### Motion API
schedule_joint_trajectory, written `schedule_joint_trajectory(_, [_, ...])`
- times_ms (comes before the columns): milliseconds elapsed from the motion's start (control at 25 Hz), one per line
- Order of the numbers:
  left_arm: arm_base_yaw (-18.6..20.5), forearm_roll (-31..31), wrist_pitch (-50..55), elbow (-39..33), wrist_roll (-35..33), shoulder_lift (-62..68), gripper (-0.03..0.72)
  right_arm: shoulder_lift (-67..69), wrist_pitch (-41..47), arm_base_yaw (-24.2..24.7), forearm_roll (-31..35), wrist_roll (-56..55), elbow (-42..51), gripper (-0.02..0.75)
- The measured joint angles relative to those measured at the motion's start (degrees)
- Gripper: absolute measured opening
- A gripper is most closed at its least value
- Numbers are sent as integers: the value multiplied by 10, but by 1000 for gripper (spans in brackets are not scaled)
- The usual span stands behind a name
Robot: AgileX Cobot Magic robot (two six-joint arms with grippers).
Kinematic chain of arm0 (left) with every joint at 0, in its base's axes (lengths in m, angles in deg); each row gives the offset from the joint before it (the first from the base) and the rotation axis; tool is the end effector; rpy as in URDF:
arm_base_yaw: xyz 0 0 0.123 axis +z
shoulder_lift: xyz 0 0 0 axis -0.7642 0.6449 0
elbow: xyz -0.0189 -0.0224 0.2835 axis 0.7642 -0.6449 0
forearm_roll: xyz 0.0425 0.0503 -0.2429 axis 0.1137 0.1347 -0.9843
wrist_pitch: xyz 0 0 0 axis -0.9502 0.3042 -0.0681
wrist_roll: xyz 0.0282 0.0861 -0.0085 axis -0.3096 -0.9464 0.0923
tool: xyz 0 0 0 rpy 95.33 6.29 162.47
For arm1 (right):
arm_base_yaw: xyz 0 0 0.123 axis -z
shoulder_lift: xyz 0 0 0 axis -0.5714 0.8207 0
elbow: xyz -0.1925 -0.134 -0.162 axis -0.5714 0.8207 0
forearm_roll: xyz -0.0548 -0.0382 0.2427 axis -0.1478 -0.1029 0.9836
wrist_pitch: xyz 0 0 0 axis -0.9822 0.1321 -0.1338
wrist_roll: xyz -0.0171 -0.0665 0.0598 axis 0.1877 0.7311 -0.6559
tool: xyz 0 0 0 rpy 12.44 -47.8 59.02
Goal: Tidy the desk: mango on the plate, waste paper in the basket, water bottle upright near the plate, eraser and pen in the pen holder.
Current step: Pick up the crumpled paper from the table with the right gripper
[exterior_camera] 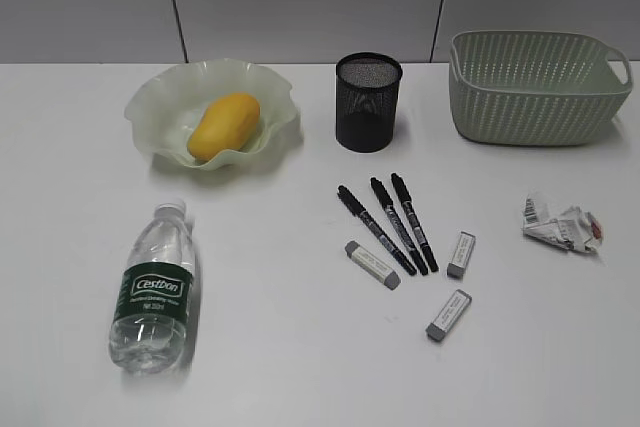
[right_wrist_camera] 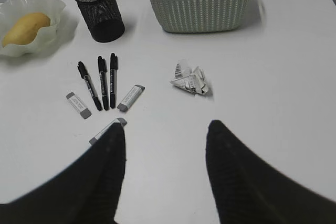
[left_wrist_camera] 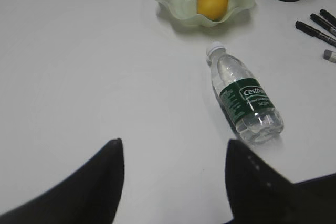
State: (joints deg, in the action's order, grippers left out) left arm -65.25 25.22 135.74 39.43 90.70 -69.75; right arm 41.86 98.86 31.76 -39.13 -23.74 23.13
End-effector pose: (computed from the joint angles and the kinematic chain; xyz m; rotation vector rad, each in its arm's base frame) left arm 0.0101 0.0007 0.2886 0.2271 2.1036 -0.1400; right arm -0.0078 0.0114 0.2887 -0.0147 1.9523 0.2458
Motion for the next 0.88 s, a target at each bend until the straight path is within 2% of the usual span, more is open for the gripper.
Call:
schedule_joint_trajectory(160, [2, 0, 0, 0, 0, -5, 435, 5, -4, 0, 25, 33, 0, 402])
schedule_joint_trajectory(320, [29, -2, 0, 0, 0, -47, 433, 79, -28, 0, 42, 92, -2, 402])
schedule_joint_trajectory(520, [69, -7, 1, 0, 0, -69, 432, 249, -110, 0, 45, 143, -6, 402])
schedule_joint_trajectory(880, [71, -10, 1, -1, 0, -69, 424, 649, -263, 0, 7, 186, -89, 406])
